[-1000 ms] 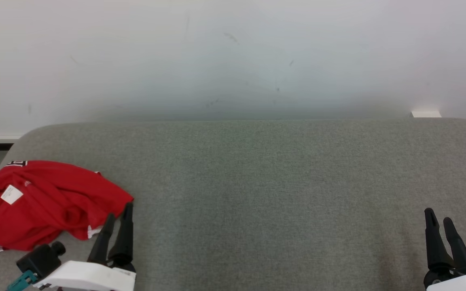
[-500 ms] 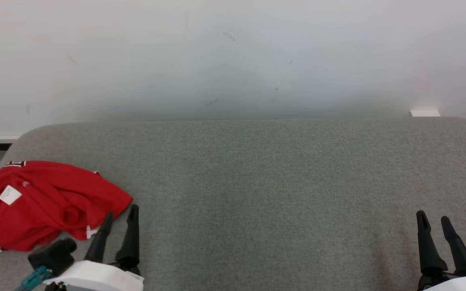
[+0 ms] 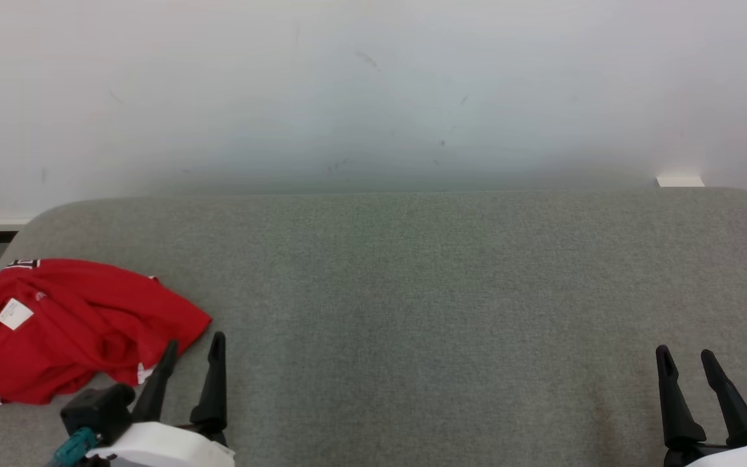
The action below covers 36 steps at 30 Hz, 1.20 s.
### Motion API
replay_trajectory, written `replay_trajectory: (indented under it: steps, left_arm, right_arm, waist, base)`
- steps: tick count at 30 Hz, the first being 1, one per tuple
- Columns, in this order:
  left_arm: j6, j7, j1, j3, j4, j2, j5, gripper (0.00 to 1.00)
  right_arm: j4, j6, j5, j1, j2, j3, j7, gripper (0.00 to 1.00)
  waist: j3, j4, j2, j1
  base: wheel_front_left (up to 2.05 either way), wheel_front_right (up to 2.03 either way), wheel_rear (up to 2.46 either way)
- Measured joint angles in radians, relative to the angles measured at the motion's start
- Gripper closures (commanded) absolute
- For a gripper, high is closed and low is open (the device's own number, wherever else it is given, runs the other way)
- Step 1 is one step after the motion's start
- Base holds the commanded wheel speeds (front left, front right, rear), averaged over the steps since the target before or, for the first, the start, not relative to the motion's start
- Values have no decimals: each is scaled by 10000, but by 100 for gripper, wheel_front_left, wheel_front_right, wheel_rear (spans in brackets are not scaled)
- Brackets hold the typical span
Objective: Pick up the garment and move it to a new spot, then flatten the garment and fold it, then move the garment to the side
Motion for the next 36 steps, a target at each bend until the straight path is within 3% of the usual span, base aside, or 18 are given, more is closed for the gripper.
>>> replay_trajectory:
  steps: [36]
  left_arm:
    - [203, -746, 92, 27, 533, 42, 2654, 0]
  right_arm:
    - [-94, 0, -2537, 316, 265, 38, -44, 0]
  waist:
    - [-83, -25, 0, -1]
  base:
    - [0, 0, 0]
